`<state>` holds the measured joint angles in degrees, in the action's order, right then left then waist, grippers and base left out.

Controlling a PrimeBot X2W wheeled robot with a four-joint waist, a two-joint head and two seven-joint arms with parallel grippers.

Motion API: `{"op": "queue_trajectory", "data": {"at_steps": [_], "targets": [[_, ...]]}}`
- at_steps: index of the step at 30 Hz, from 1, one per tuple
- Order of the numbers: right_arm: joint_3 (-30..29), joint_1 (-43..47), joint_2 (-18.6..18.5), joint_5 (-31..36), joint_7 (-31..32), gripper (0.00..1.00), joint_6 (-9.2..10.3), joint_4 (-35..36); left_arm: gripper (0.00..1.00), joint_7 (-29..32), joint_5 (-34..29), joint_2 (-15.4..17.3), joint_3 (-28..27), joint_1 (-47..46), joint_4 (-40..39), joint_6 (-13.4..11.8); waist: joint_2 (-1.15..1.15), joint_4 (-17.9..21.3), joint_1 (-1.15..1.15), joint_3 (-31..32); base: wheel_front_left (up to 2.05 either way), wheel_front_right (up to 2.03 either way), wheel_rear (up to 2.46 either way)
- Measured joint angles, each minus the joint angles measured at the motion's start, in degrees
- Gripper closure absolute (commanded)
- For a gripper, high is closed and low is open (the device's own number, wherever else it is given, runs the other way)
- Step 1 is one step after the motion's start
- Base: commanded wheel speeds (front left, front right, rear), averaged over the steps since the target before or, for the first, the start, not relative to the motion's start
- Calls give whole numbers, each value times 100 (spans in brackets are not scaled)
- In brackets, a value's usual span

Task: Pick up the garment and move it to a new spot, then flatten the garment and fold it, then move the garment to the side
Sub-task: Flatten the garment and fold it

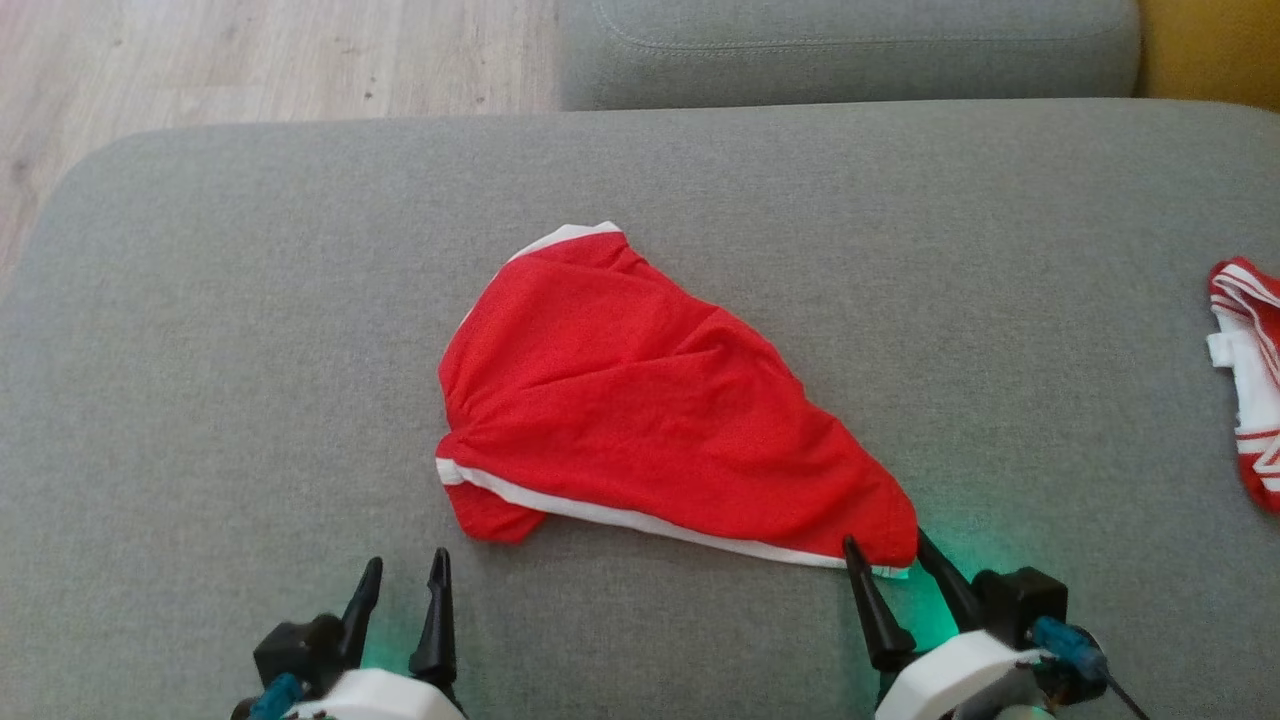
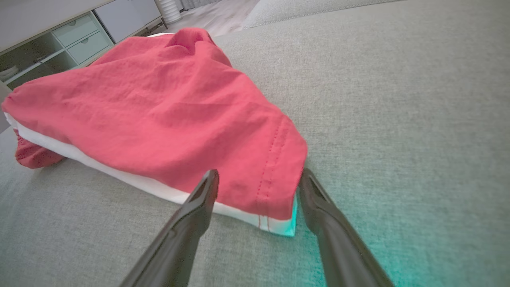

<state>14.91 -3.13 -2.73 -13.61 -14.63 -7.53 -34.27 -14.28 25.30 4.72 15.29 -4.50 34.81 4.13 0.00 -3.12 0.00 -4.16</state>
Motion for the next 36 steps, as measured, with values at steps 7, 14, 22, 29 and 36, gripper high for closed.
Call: {"op": "queue_trajectory", "data": {"at_steps": [7,14,22,29,36], "targets": [[-80,-96,-1,-102,0,8,0,144,0,0,-274,-108,-290,0,-9,153,0,-23,0,-48,0,0,0],[-279,-118,-1,-112,1,100,0,103,0,0,-319,-176,-402,-1,59,245,0,-24,0,-105,0,0,0],[-835,-846,-1,-40,0,100,0,129,0,-1,-316,-190,-281,-135,88,301,0,-185,0,-239,0,0,0],[-1541,-1803,-69,614,1,100,0,-932,0,0,-300,-198,41,-333,141,303,0,-546,1,-462,0,0,0],[-2449,-2052,-156,1324,1,0,0,-1362,0,0,-343,-201,44,-376,16,291,0,-694,0,-470,0,0,0]]}}
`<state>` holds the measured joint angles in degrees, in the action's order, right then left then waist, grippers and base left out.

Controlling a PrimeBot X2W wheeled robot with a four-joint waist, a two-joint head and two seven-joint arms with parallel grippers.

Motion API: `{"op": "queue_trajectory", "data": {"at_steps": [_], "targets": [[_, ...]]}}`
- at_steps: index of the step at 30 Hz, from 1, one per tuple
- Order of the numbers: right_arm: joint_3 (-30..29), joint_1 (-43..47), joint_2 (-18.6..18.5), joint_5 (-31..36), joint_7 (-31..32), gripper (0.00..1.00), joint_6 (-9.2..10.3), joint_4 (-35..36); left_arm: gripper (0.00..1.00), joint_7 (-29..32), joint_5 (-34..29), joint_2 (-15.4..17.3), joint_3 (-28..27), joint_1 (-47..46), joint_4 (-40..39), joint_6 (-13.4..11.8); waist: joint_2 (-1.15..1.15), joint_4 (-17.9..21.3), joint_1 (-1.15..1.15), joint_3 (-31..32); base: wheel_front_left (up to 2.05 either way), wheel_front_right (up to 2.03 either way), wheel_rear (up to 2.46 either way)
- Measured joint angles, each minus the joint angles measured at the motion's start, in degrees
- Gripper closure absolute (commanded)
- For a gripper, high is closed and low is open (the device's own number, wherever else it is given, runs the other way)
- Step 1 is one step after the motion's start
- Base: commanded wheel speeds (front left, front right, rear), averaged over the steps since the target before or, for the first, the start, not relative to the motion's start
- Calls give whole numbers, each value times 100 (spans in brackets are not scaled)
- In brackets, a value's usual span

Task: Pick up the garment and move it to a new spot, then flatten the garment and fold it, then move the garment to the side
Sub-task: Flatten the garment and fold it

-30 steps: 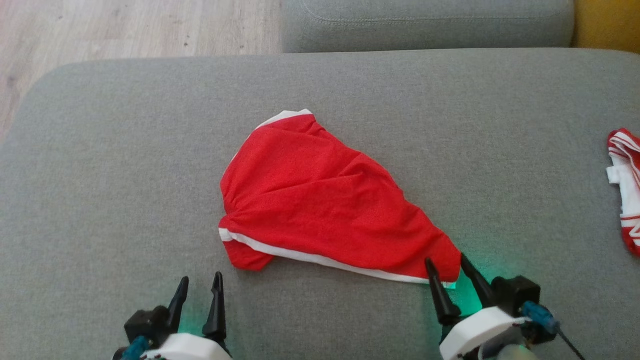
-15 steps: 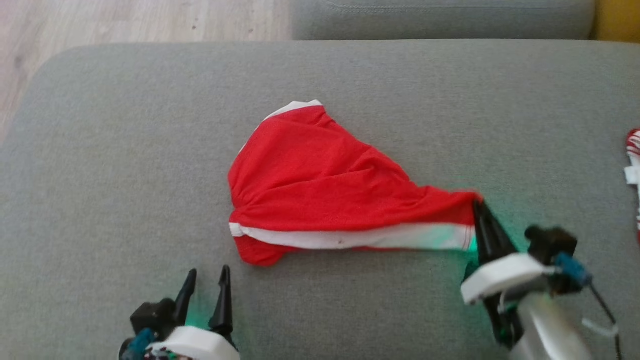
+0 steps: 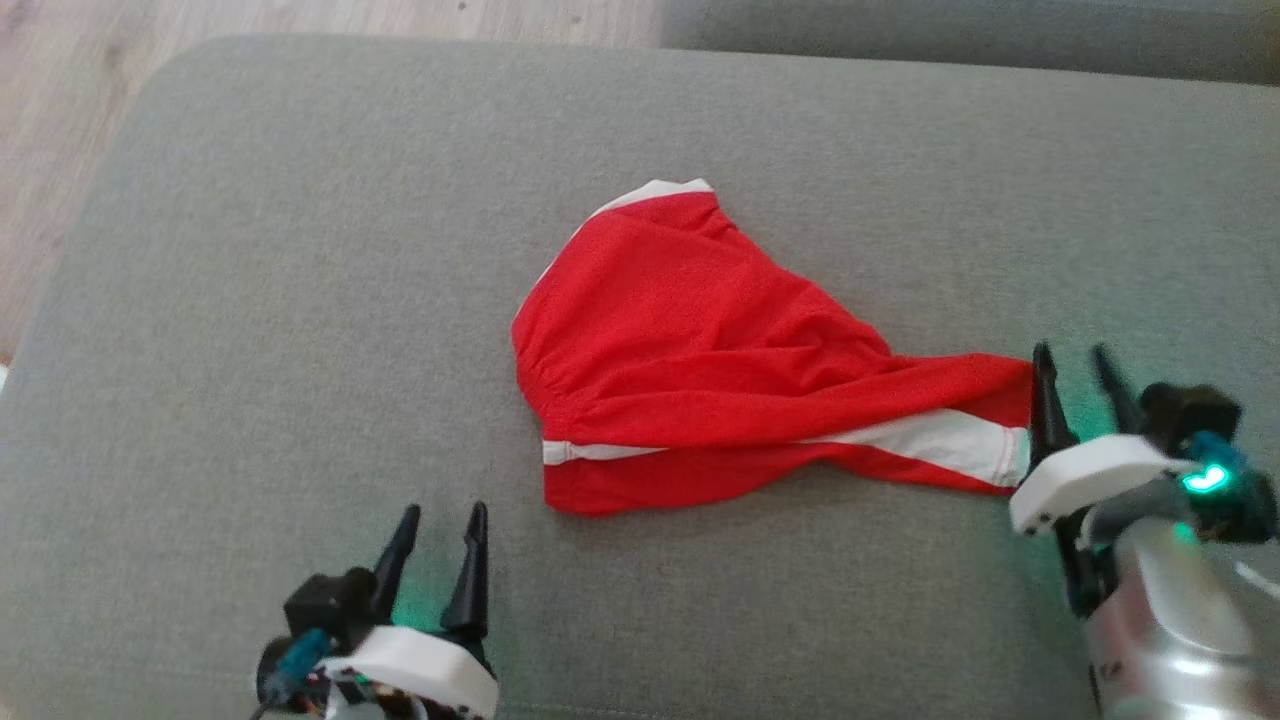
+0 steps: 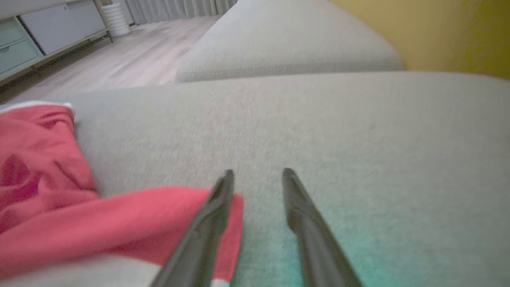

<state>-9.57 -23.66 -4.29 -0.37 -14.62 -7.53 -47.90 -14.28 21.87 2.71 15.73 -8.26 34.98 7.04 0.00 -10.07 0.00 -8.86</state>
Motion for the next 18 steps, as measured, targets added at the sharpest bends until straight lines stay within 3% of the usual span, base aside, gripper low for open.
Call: {"op": "queue_trajectory", "data": {"at_steps": [4,8,12,18], "targets": [[-134,260,44,209,0,0,0,918,0,-1,-305,-3,-352,47,-300,-178,0,163,0,168,0,0,0],[109,955,93,166,0,0,0,1627,0,-1,-622,-4,-664,270,-656,-357,0,386,0,344,0,0,0],[643,1602,162,-120,0,0,0,2045,0,-1,-960,-4,-781,502,-955,-538,0,574,-1,528,0,0,0],[964,2001,172,-417,0,0,0,2226,0,-1,-1396,-1,-837,848,-1169,-720,0,767,-1,795,0,0,0]]}}
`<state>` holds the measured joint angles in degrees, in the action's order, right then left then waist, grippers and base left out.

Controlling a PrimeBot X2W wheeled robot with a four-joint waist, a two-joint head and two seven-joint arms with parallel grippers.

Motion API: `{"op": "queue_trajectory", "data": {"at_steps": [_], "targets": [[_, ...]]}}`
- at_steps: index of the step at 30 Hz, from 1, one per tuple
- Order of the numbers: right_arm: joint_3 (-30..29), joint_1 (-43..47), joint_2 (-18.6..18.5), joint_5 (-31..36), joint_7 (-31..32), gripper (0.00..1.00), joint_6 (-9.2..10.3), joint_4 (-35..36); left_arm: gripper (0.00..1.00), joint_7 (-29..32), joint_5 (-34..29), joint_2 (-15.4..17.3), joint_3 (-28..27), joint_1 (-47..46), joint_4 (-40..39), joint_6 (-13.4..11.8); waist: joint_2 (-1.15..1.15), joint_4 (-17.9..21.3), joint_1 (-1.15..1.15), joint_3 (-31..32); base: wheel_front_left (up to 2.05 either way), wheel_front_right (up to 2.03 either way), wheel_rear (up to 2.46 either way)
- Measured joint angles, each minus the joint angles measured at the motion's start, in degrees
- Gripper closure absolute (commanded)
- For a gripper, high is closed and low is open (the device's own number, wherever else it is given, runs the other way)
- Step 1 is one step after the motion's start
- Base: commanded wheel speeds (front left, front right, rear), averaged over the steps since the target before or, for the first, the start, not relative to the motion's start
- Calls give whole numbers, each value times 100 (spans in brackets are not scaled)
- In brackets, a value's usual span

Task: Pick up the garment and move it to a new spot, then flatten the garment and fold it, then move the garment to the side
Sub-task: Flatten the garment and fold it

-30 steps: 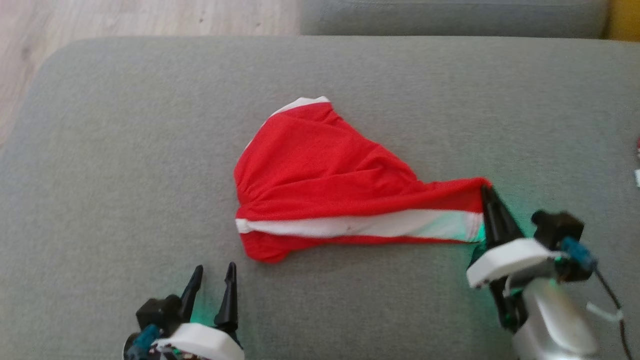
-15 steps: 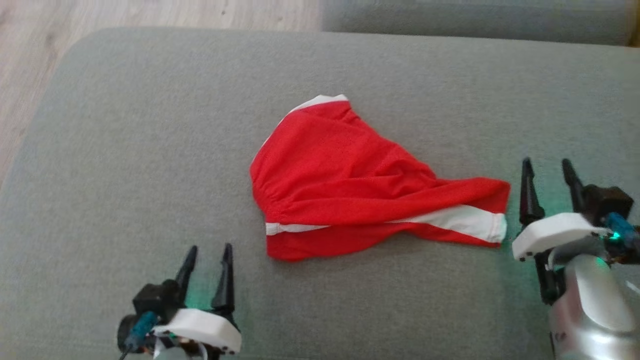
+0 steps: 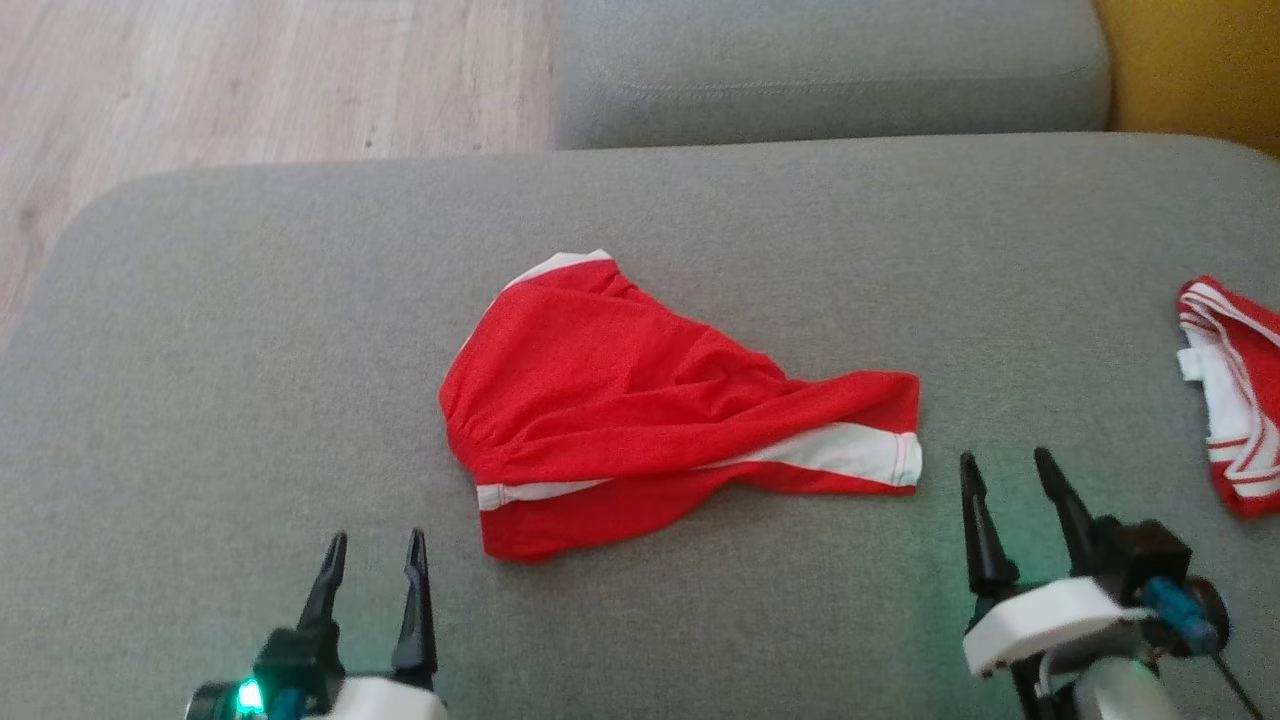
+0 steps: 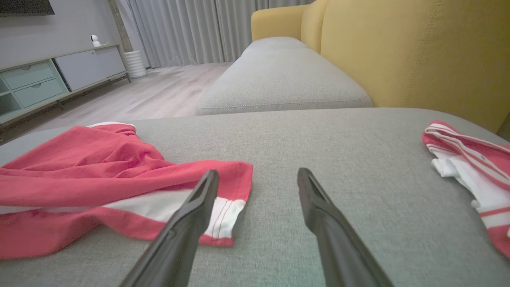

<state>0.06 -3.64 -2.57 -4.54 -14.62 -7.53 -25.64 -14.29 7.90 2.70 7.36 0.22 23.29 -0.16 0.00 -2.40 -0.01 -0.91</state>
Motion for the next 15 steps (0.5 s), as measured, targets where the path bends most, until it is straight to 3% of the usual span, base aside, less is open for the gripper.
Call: {"op": "queue_trajectory", "data": {"at_steps": [10,15], "targets": [[266,244,0,-159,0,0,0,-51,0,0,-56,2,-4,322,-1,-26,0,103,0,204,0,0,0],[268,243,0,-160,0,0,0,-78,0,0,337,8,151,318,-26,380,0,120,0,140,0,0,0]]}}
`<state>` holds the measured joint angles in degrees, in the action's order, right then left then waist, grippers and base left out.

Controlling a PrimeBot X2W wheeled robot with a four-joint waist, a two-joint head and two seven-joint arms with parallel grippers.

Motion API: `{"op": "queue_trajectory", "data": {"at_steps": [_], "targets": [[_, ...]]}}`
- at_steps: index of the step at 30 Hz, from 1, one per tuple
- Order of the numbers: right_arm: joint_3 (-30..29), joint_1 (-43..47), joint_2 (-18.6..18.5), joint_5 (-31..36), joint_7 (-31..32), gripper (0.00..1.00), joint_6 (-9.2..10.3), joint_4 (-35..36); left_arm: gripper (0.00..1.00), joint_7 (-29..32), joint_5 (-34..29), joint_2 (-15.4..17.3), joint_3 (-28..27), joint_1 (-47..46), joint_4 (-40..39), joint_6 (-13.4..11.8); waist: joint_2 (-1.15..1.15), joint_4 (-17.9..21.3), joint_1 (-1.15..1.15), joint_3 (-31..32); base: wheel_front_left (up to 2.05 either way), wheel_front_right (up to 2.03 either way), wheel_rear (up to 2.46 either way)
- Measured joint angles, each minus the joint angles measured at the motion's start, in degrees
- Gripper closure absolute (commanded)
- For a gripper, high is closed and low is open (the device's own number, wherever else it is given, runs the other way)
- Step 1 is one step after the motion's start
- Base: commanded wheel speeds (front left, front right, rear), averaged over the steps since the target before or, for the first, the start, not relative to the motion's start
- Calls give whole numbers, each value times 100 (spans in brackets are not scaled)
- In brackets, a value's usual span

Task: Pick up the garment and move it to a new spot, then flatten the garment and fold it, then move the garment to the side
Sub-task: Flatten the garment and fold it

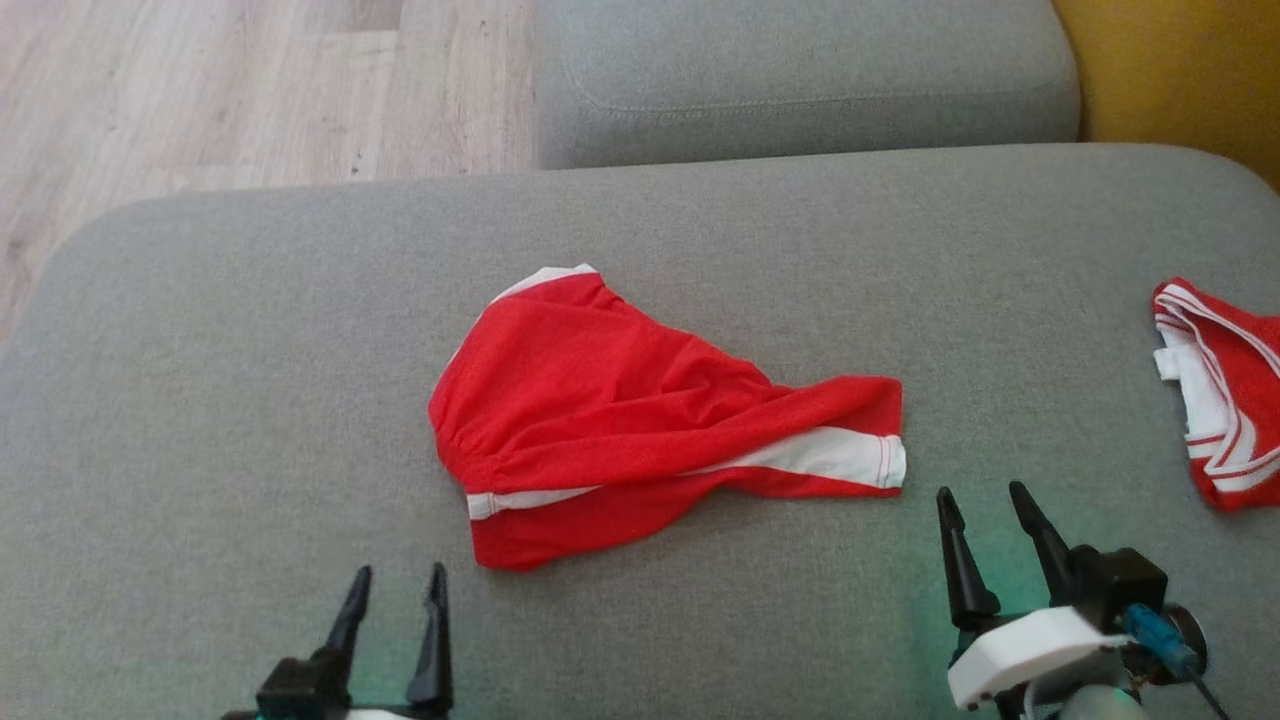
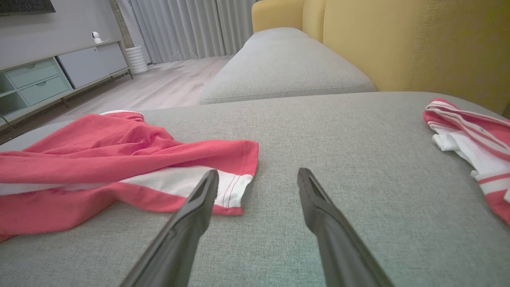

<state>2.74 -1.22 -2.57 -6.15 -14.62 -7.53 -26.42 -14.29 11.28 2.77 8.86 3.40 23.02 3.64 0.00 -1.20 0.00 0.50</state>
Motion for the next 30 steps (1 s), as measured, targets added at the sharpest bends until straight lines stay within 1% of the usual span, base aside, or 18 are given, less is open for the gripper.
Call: {"op": "queue_trajectory", "data": {"at_steps": [3,4,8,10,13,17,22,26,30], "targets": [[47,-3,0,-22,0,0,0,-18,0,0,188,1,210,-68,66,216,0,17,0,-63,0,0,0],[47,-3,0,-22,0,0,0,-18,0,0,188,1,210,-68,66,216,0,17,0,-63,0,0,0],[110,-35,0,-41,0,0,0,-30,0,0,464,-1,409,-357,290,349,0,69,1,-152,0,0,0],[131,-49,0,-41,0,0,0,-30,0,0,556,-1,472,-522,392,352,0,96,1,-210,0,0,0],[141,-70,0,-41,0,0,0,-27,0,0,781,40,792,-767,479,353,0,142,1,-324,0,0,0],[124,-178,0,-33,0,0,0,-26,0,0,1089,218,1155,-1031,502,394,0,203,1,-470,0,0,0],[113,-273,0,-33,0,0,0,-21,0,0,1241,388,1167,-1188,572,394,0,244,2,-584,0,0,0],[111,-288,0,-33,0,0,0,-15,0,0,1317,385,1251,-1194,580,394,0,258,1,-636,0,0,0],[113,-291,-1,-33,0,0,0,-15,0,0,1474,390,1521,-1216,573,394,0,254,1,-677,0,0,0]]}}
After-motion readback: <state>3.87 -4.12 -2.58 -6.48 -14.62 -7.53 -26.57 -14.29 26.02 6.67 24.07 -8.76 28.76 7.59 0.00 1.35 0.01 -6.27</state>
